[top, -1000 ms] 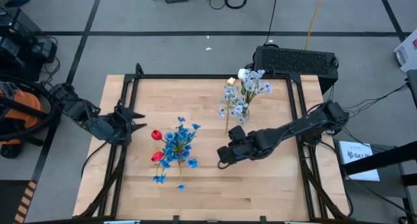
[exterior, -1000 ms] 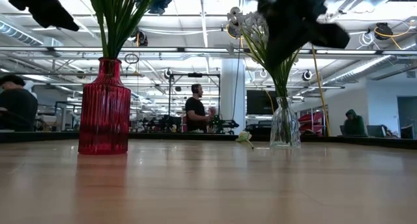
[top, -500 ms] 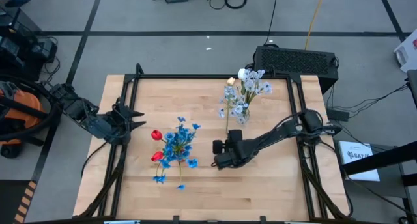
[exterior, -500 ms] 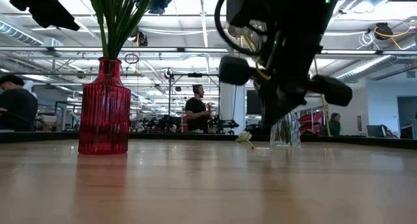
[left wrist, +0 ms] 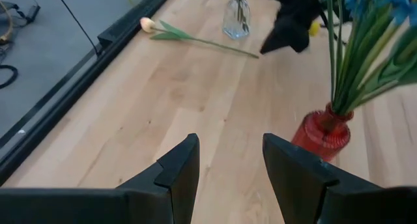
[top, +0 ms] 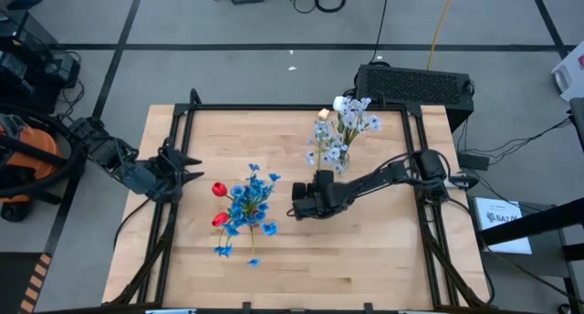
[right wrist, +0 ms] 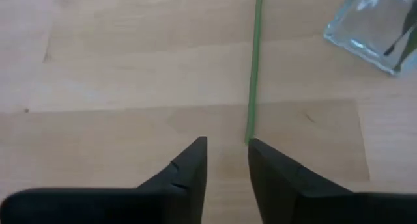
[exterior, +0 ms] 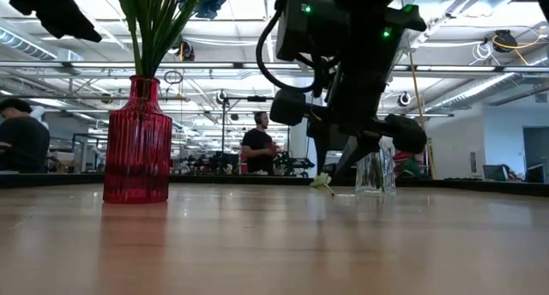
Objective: Sort flowers into vase by color
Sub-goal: Put the pink tulip into the transparent vase
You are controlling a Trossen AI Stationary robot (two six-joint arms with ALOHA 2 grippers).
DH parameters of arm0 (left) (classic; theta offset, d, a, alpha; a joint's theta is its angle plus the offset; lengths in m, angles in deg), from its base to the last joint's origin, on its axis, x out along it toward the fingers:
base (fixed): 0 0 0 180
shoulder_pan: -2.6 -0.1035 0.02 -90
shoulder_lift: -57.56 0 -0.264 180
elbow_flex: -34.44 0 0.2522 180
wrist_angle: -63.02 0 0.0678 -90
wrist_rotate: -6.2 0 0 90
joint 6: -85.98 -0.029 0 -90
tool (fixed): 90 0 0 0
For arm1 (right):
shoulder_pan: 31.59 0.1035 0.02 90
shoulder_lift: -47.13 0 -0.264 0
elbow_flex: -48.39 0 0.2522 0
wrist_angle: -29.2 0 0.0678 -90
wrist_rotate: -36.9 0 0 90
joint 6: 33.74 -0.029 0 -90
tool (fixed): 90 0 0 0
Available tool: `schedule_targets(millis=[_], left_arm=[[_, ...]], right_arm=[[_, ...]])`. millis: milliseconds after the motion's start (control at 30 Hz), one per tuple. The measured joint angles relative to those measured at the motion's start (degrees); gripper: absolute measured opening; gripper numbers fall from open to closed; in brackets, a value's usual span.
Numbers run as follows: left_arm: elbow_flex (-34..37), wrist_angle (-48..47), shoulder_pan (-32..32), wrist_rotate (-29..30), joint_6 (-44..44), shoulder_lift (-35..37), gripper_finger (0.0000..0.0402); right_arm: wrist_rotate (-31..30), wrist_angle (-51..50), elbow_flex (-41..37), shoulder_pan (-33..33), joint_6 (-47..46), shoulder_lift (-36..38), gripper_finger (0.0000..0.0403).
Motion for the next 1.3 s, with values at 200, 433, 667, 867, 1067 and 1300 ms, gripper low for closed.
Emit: schedule_targets(millis=[200,433,667,867,1067,1300], left_arm=[[0.01,-1.44,0.0,-1.33,0.04,0.02,0.0176],[0.02,-1.43,0.0,-1.33,0.06,0.02,0.0176],[0.02,-1.42,0.0,-1.33,0.04,0.01,0.0176],[0.02,-1.34,0.0,-1.33,0.09,0.02,0.0176],[0.02,-1.16,0.0,-1.13,1.45,0.02,0.0176],[0.02,-1.13,0.0,-0.96,1.58,0.0,0.0176]], right_arm=[[0.28,0.56,0.0,-1.42,2.22,-1.66,0.0129],[0.42,1.67,0.17,-2.03,2.54,-4.99,0.0124],[-0.75,1.09,0.16,-2.05,3.02,-5.71,0.0087],[-0.57,0.84,0.11,-1.7,3.79,-5.79,0.001],[2.21,0.73,0.07,0.57,6.09,-5.21,0.0004],[20.98,-4.95,2.02,8.73,16.76,-0.34,0.0001]])
